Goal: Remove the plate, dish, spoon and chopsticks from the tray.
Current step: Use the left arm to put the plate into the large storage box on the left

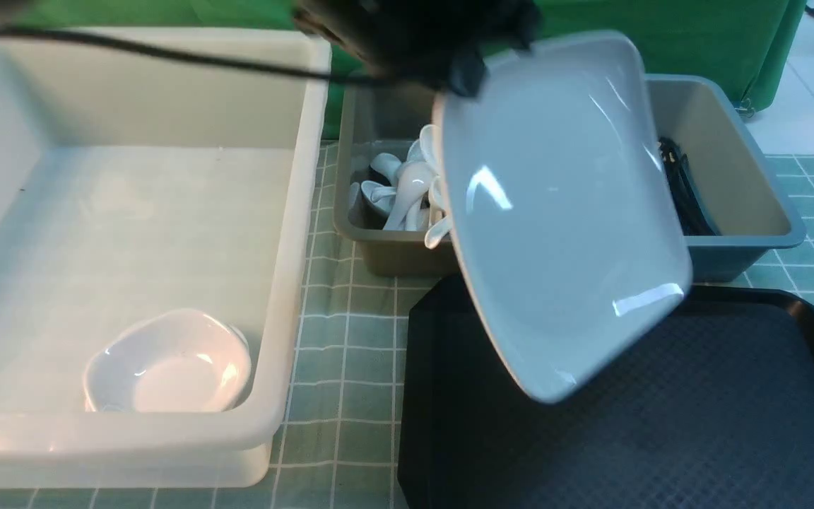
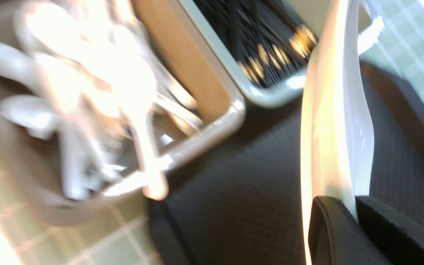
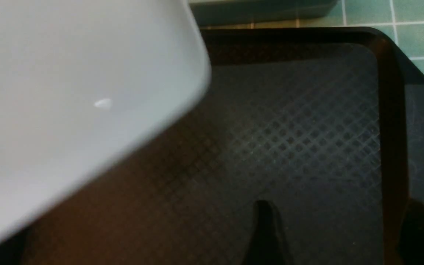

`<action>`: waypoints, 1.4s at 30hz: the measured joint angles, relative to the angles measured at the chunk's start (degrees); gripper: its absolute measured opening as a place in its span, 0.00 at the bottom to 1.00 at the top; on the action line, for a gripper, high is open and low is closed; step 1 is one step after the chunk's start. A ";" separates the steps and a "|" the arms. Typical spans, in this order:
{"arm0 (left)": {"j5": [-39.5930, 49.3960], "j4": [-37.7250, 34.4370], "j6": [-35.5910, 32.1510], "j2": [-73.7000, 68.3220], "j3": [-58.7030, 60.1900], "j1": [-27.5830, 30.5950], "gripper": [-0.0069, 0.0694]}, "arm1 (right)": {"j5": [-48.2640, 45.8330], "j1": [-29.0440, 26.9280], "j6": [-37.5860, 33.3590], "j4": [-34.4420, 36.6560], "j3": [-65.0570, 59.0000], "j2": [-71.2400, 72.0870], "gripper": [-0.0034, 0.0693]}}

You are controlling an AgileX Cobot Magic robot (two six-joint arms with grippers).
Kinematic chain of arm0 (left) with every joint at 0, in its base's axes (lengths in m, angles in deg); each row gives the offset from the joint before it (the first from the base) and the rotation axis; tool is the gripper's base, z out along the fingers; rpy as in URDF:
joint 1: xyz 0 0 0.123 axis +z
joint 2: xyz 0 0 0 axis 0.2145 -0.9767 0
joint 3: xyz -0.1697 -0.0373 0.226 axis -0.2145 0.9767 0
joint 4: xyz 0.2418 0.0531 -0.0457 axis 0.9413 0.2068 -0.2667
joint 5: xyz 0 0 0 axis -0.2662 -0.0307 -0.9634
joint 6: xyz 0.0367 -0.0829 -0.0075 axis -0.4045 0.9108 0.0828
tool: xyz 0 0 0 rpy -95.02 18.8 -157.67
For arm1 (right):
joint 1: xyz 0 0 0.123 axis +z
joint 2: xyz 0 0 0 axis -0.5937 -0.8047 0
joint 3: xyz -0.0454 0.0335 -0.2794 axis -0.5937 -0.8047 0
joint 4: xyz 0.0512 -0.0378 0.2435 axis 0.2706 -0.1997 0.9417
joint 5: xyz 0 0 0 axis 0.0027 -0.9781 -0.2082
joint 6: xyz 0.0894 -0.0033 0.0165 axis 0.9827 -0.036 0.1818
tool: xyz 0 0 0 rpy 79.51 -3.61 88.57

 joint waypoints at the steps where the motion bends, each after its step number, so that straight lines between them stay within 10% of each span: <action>1: 0.50 -1.09 -0.26 2.01 -0.23 4.38 0.12 | 0.00 0.00 0.00 0.00 0.00 0.00 0.72; 19: 3.77 -14.94 -8.41 9.60 -0.35 53.07 0.13 | 0.17 0.00 0.00 0.00 0.00 0.00 0.72; 42: 0.79 -20.24 -8.99 -18.12 -0.23 56.33 0.13 | 0.64 0.00 0.38 0.00 0.00 0.00 0.72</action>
